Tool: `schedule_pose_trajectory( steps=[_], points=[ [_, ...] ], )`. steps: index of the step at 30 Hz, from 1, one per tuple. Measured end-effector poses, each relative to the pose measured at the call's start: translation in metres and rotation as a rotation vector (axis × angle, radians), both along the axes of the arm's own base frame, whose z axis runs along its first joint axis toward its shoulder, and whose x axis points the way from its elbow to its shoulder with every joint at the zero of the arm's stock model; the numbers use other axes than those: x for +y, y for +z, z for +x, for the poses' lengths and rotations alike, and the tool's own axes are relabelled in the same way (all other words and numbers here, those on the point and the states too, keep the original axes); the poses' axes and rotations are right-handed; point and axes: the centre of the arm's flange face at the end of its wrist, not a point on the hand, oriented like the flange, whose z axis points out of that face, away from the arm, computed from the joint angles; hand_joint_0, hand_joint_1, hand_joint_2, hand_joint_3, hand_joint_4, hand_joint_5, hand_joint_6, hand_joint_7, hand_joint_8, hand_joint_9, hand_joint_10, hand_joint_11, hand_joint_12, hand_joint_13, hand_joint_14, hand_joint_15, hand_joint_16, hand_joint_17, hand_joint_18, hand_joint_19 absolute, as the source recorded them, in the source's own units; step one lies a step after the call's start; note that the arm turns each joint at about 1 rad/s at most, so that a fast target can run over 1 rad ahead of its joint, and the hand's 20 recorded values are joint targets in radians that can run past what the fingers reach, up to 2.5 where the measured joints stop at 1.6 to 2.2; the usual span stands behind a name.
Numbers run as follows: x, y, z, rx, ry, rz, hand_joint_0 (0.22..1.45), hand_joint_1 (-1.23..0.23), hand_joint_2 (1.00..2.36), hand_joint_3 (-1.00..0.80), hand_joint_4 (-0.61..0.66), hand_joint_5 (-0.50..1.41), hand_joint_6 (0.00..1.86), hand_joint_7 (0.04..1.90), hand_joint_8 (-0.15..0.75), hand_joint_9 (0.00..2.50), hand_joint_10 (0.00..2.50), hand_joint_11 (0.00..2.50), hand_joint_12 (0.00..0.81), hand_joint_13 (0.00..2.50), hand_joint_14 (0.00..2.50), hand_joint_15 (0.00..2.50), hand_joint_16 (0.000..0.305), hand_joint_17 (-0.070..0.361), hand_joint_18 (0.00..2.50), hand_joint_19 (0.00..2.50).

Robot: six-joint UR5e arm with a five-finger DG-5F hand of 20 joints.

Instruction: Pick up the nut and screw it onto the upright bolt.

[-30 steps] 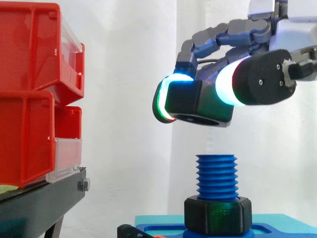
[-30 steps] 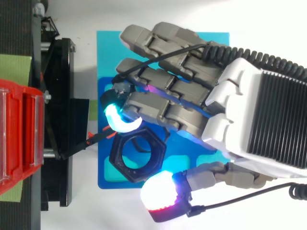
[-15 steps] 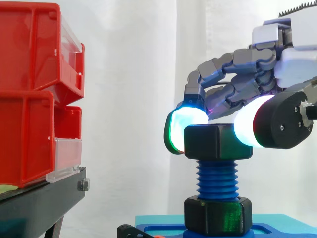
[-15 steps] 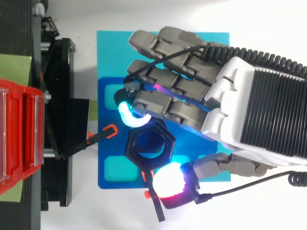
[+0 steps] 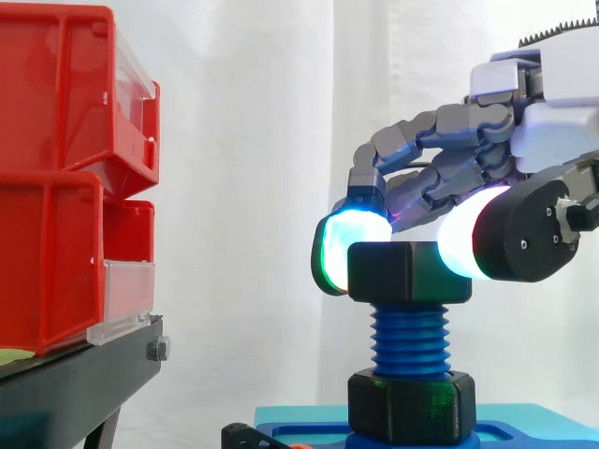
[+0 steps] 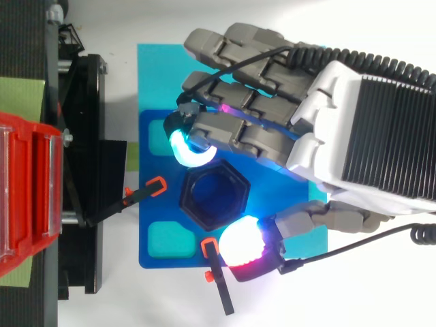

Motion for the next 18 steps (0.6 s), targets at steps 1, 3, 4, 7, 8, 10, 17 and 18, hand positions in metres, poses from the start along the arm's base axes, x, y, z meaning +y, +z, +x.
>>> schedule_pose_trajectory(
  steps=[1,3,4,7,8,10,17,18],
  points=[
    [-0.0008,0.0,0.0001,0.0,0.0,0.0,0.51,-0.61,1.0,-0.5,0.28,-0.2,0.5,1.13,0.292,0.49,0.0,0.01,0.312,0.46,0.0,0.0,0.036,0.082,0.34,0.0],
    [-0.0022,0.0002,0.0001,-0.001,-0.001,0.001,0.51,-0.61,1.0,-0.5,0.27,-0.2,0.5,1.13,0.292,0.49,0.0,0.01,0.312,0.46,0.0,0.0,0.037,0.082,0.34,0.0],
    [-0.0027,0.0002,0.0001,-0.001,-0.002,0.001,0.51,-0.61,1.0,-0.5,0.27,-0.2,0.5,1.13,0.291,0.49,0.0,0.01,0.311,0.47,0.0,0.0,0.037,0.082,0.34,0.0],
    [-0.0049,-0.0006,-0.0002,0.001,-0.004,0.001,0.51,-0.61,1.0,-0.5,0.27,-0.2,0.5,1.13,0.289,0.49,0.0,0.01,0.312,0.46,0.0,0.0,0.036,0.082,0.34,0.0],
    [-0.0057,-0.0009,-0.0004,0.002,-0.006,0.001,0.51,-0.61,1.0,-0.5,0.27,-0.2,0.5,1.13,0.289,0.49,0.0,0.01,0.312,0.46,0.0,0.0,0.036,0.082,0.34,0.0],
    [-0.0069,-0.0012,-0.0005,0.003,-0.007,0.001,0.51,-0.61,1.0,-0.5,0.27,-0.2,0.5,1.13,0.29,0.49,0.0,0.01,0.311,0.46,0.0,0.0,0.036,0.082,0.34,0.0],
    [-0.0099,-0.0058,-0.0022,0.01,-0.002,-0.002,0.51,-0.61,1.0,-0.5,0.27,-0.2,0.5,1.13,0.291,0.5,0.0,0.01,0.311,0.46,0.0,0.0,0.036,0.082,0.33,0.0],
    [-0.01,-0.0065,-0.0024,0.009,-0.001,-0.001,0.51,-0.61,1.0,-0.5,0.27,-0.2,0.5,1.13,0.291,0.5,0.0,0.01,0.312,0.46,0.0,0.0,0.036,0.082,0.33,0.0]
  ],
)
